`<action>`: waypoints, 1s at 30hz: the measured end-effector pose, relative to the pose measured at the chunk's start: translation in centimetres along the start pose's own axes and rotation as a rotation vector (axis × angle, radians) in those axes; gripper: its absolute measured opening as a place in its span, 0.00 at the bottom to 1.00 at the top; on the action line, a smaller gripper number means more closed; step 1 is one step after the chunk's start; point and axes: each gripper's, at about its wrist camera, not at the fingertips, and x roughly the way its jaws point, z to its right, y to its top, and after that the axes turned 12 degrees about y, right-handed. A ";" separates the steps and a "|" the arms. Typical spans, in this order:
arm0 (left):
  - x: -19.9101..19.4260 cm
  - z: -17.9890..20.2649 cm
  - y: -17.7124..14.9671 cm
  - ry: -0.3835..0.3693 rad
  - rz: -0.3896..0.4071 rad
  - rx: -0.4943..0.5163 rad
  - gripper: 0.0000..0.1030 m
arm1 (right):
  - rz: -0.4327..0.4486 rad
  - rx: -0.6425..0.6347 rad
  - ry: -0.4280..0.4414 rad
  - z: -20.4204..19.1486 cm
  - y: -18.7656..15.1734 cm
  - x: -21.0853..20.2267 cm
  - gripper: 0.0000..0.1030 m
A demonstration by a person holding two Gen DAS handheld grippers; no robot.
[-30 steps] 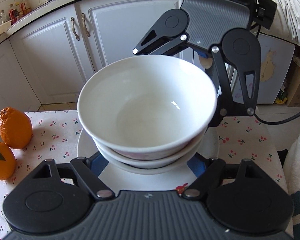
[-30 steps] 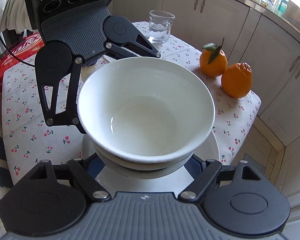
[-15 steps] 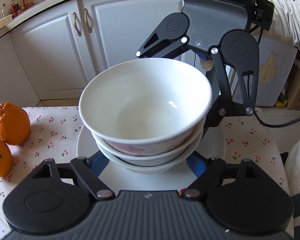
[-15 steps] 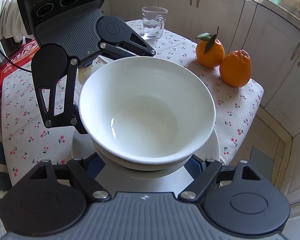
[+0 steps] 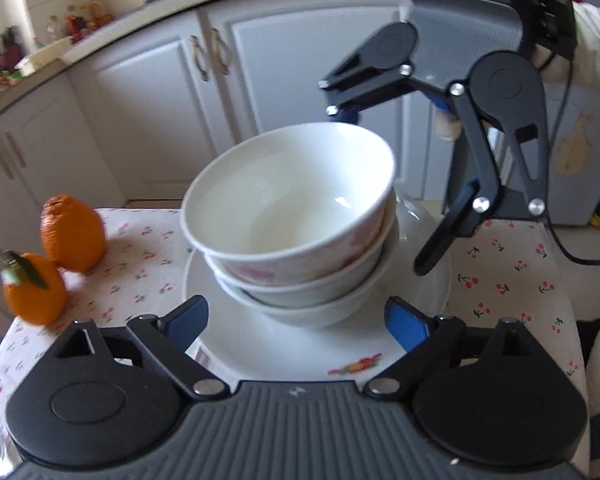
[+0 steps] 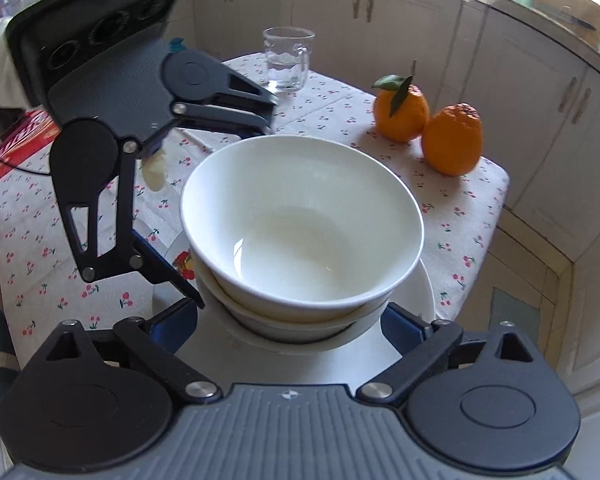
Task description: Organize plates and bowls
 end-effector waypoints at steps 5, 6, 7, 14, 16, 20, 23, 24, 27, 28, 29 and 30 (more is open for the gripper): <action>-5.5 1.9 -1.1 0.305 0.059 -0.192 0.98 | 0.053 0.127 -0.172 -4.0 -0.6 -2.0 1.00; -6.6 2.5 -1.3 0.367 0.079 -0.237 0.99 | 0.072 0.171 -0.230 -4.9 -0.7 -2.4 1.00; -7.9 3.2 -1.4 0.440 0.095 -0.291 1.00 | 0.095 0.219 -0.277 -5.8 -0.8 -2.7 1.00; -13.5 6.9 -1.8 0.654 0.068 -0.607 0.99 | 0.262 0.488 -0.578 -12.8 -1.7 -3.9 1.00; -14.9 7.5 -1.9 0.658 0.054 -0.654 0.99 | 0.296 0.513 -0.624 -15.0 -1.8 -4.1 1.00; -16.7 9.4 -2.1 0.744 0.017 -0.661 0.99 | 0.330 0.538 -0.688 -18.4 -2.4 -4.5 1.00; -17.8 10.3 -2.5 0.743 0.013 -0.674 0.99 | 0.347 0.540 -0.700 -19.9 -2.7 -4.9 1.00; -18.2 10.7 -2.6 0.737 0.009 -0.680 0.99 | 0.351 0.535 -0.706 -20.4 -2.9 -5.1 1.00; -18.5 11.4 -2.6 0.748 0.000 -0.688 1.00 | 0.369 0.533 -0.723 -21.3 -3.3 -5.5 1.00; -18.6 11.6 -2.6 0.754 -0.003 -0.690 1.00 | 0.374 0.535 -0.724 -21.6 -3.3 -5.7 1.00; -18.6 11.7 -2.7 0.756 -0.006 -0.693 1.00 | 0.380 0.534 -0.725 -21.8 -3.4 -5.8 1.00; -18.7 11.9 -2.6 0.756 -0.006 -0.694 0.99 | 0.384 0.534 -0.726 -21.9 -3.5 -5.8 1.00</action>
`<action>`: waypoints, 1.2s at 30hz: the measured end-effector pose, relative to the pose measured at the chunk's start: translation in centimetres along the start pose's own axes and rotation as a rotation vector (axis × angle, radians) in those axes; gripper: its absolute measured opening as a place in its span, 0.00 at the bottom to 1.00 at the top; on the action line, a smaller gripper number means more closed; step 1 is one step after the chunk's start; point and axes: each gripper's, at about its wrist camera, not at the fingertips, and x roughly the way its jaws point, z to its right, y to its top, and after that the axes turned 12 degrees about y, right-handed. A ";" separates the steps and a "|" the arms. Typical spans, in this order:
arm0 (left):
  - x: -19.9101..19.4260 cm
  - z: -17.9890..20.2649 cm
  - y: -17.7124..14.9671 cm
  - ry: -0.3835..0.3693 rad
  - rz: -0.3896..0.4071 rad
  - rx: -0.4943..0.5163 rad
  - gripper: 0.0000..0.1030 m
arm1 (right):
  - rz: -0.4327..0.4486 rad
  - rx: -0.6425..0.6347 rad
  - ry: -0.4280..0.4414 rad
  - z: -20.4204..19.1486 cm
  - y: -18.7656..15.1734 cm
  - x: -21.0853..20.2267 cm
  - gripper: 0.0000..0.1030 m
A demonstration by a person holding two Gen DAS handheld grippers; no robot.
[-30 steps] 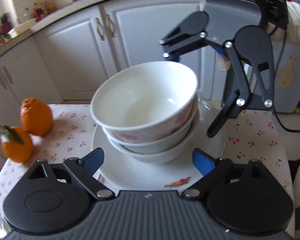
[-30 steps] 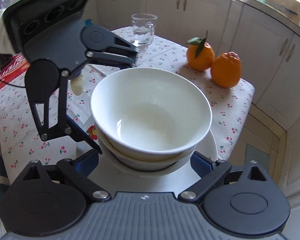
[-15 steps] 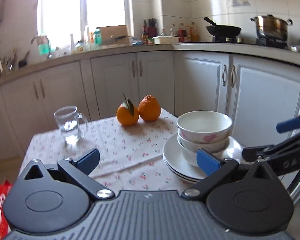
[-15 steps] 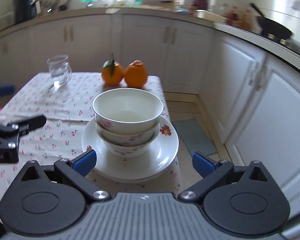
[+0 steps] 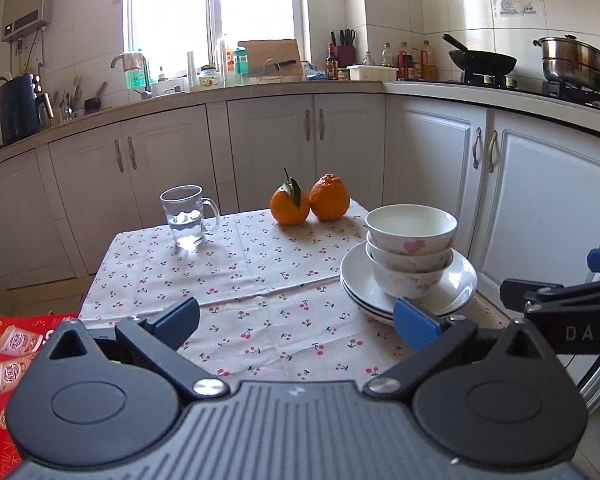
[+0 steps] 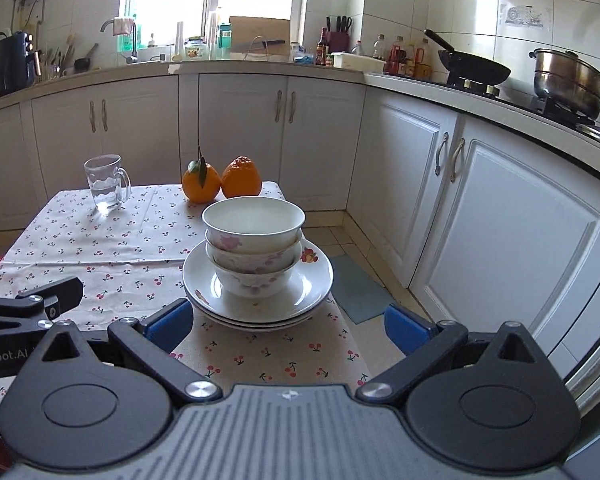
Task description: Organize plates and bowls
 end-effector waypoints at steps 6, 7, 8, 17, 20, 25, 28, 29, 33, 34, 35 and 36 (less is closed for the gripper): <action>-0.5 0.2 0.0 0.015 0.005 -0.003 0.99 | 0.018 0.007 -0.005 0.0 -0.3 -0.6 1.00; -0.6 0.2 0.0 0.016 0.007 -0.003 0.99 | 0.020 0.007 -0.005 0.1 -0.3 -0.6 1.00; -0.6 0.2 0.1 0.018 0.008 -0.006 0.99 | 0.022 0.008 -0.005 0.1 -0.3 -0.7 1.00; -0.7 0.4 0.1 0.032 0.009 -0.007 0.99 | 0.034 0.003 -0.012 -0.2 -0.3 -1.0 1.00; -0.7 0.3 0.1 0.032 0.010 -0.012 0.99 | 0.037 0.004 -0.013 -0.2 -0.2 -1.1 1.00; -0.7 0.3 0.1 0.034 0.007 -0.014 0.99 | 0.038 -0.001 -0.020 -0.3 -0.2 -1.1 1.00; -0.7 0.2 0.1 0.034 0.003 -0.018 0.99 | 0.039 -0.001 -0.020 -0.3 -0.2 -1.1 1.00; -0.7 0.2 0.1 0.035 0.002 -0.018 0.99 | 0.040 -0.001 -0.020 -0.3 -0.2 -1.1 1.00; -0.6 0.2 0.1 0.038 -0.002 -0.018 0.99 | 0.037 0.001 -0.021 -0.2 -0.2 -1.1 1.00; -0.6 0.2 0.1 0.038 -0.002 -0.017 0.99 | 0.037 0.001 -0.021 -0.2 -0.2 -1.1 1.00; -0.6 0.3 0.1 0.039 -0.003 -0.017 0.99 | 0.037 0.000 -0.022 -0.3 -0.2 -1.1 1.00; -0.6 0.3 0.2 0.040 -0.004 -0.017 0.99 | 0.037 -0.001 -0.021 -0.2 -0.2 -1.1 1.00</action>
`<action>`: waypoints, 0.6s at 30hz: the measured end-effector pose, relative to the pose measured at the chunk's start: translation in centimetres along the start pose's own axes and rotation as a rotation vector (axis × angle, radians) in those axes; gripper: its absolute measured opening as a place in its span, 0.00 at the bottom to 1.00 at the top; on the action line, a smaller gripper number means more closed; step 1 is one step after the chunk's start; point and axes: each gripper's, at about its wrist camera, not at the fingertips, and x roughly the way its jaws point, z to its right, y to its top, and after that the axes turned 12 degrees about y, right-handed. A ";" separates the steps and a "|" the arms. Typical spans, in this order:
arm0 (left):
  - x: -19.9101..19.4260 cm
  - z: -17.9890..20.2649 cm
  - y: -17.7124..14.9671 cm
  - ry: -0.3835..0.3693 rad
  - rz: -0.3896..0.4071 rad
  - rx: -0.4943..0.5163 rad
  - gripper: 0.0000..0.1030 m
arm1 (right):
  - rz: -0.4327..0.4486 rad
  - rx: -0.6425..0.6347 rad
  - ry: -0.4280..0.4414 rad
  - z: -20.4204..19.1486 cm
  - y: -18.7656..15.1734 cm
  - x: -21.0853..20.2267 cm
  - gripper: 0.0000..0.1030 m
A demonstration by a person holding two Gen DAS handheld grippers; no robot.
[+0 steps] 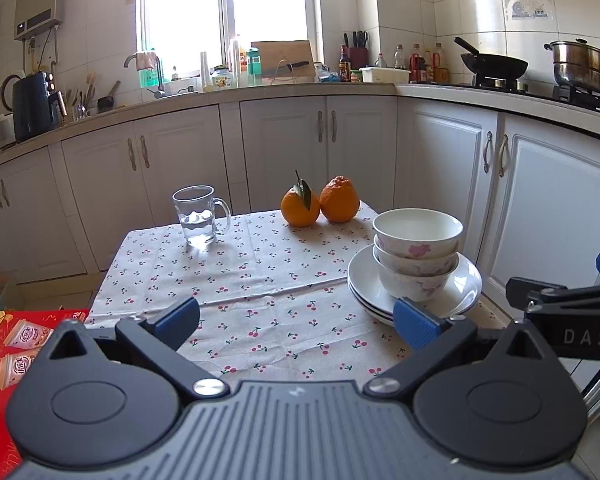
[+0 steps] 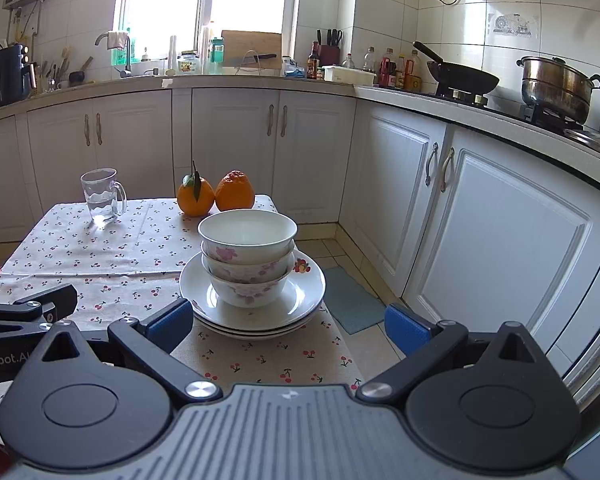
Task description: Organize plates and bowls
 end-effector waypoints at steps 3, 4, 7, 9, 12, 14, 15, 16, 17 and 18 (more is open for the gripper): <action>0.0 0.0 0.0 0.000 0.000 0.001 0.99 | 0.000 0.002 0.000 0.0 0.0 0.0 1.00; 0.0 0.0 0.0 -0.001 -0.001 0.000 0.99 | 0.000 0.002 -0.001 0.0 0.0 0.0 1.00; 0.0 0.0 0.0 -0.001 -0.003 0.000 0.99 | -0.001 0.003 -0.001 0.0 0.0 0.0 1.00; 0.0 0.0 0.0 0.000 -0.003 0.000 0.99 | 0.000 0.003 -0.001 0.0 0.0 0.0 1.00; 0.0 0.0 0.0 -0.001 -0.003 0.000 0.99 | 0.000 0.002 -0.001 0.0 0.0 0.0 1.00; 0.0 0.1 0.0 0.000 -0.004 0.000 0.99 | 0.000 0.002 -0.002 0.0 0.0 0.0 1.00; 0.0 0.1 0.0 0.000 -0.003 0.001 0.99 | 0.000 0.002 -0.002 0.0 0.0 0.0 1.00; 0.0 0.0 0.0 0.000 -0.003 0.001 0.99 | -0.001 0.003 -0.004 0.2 0.0 0.0 1.00; 0.0 0.0 0.0 -0.001 -0.003 0.000 0.99 | 0.000 0.003 -0.004 0.1 0.0 0.0 1.00; 0.0 0.0 0.0 -0.001 -0.004 -0.001 0.99 | 0.000 0.003 -0.003 0.2 0.0 0.0 1.00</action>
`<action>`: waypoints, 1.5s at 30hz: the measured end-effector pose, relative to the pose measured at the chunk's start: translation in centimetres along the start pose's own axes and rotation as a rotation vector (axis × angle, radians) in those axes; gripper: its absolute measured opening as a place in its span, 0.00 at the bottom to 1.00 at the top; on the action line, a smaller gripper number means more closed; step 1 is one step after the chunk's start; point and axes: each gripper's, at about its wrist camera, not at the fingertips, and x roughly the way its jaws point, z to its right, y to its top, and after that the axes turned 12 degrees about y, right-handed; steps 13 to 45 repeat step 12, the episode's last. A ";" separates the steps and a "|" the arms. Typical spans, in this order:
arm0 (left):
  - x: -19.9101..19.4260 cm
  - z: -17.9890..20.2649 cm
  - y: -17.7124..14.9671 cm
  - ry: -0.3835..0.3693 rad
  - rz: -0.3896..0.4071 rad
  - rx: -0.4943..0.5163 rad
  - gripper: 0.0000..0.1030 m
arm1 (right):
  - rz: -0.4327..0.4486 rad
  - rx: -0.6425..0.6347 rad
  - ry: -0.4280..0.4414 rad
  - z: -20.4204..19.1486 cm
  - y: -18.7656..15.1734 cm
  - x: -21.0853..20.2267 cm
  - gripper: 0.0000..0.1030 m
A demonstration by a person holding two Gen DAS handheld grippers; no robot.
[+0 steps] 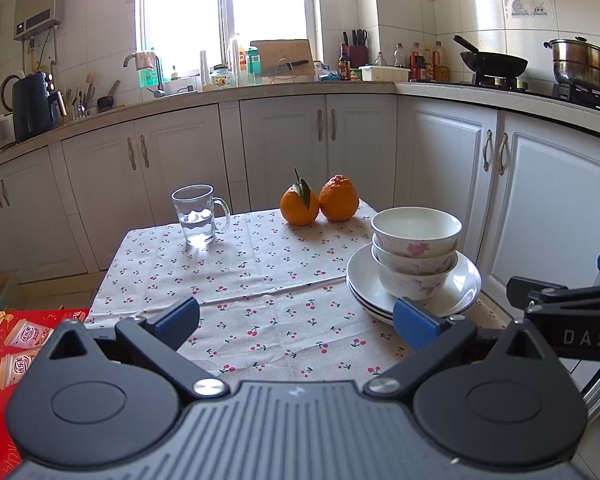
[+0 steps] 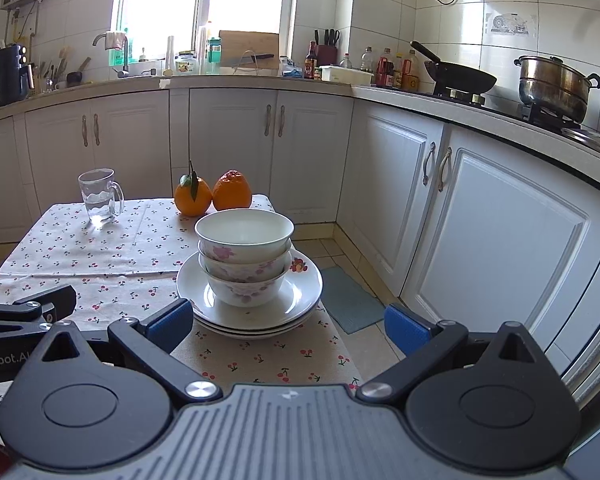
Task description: Organize plates and bowls
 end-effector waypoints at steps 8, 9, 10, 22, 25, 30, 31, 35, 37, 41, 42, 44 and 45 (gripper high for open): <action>0.1 0.1 0.0 -0.002 -0.003 0.000 0.99 | 0.000 -0.001 -0.003 0.1 0.0 -0.1 1.00; 0.1 0.1 -0.1 -0.002 -0.004 0.000 0.99 | 0.000 0.000 -0.003 0.1 0.0 -0.1 1.00; 0.1 0.1 -0.1 -0.002 -0.005 0.000 0.99 | 0.000 0.000 -0.003 0.1 0.0 -0.1 1.00; 0.1 0.1 -0.1 -0.002 -0.005 0.000 0.99 | 0.000 0.000 -0.003 0.1 0.0 -0.1 1.00; 0.1 0.1 -0.1 -0.002 -0.005 0.000 0.99 | 0.000 0.000 -0.003 0.1 0.0 -0.1 1.00; 0.1 0.1 -0.1 -0.002 -0.005 0.000 0.99 | 0.000 0.000 -0.003 0.1 0.0 -0.1 1.00; 0.1 0.1 -0.1 -0.002 -0.005 0.000 0.99 | 0.000 0.000 -0.003 0.1 0.0 -0.1 1.00; 0.1 0.1 -0.1 -0.002 -0.005 0.000 0.99 | 0.000 0.000 -0.003 0.1 0.0 -0.1 1.00; 0.1 0.1 -0.1 -0.002 -0.005 0.000 0.99 | 0.000 0.000 -0.003 0.1 0.0 -0.1 1.00; 0.1 0.1 -0.1 -0.002 -0.005 0.000 0.99 | 0.000 0.000 -0.003 0.1 0.0 -0.1 1.00; 0.1 0.1 -0.1 -0.002 -0.005 0.000 0.99 | 0.000 0.000 -0.003 0.1 0.0 -0.1 1.00; 0.1 0.1 -0.1 -0.002 -0.005 0.000 0.99 | 0.000 0.000 -0.003 0.1 0.0 -0.1 1.00; 0.1 0.1 -0.1 -0.002 -0.005 0.000 0.99 | 0.000 0.000 -0.003 0.1 0.0 -0.1 1.00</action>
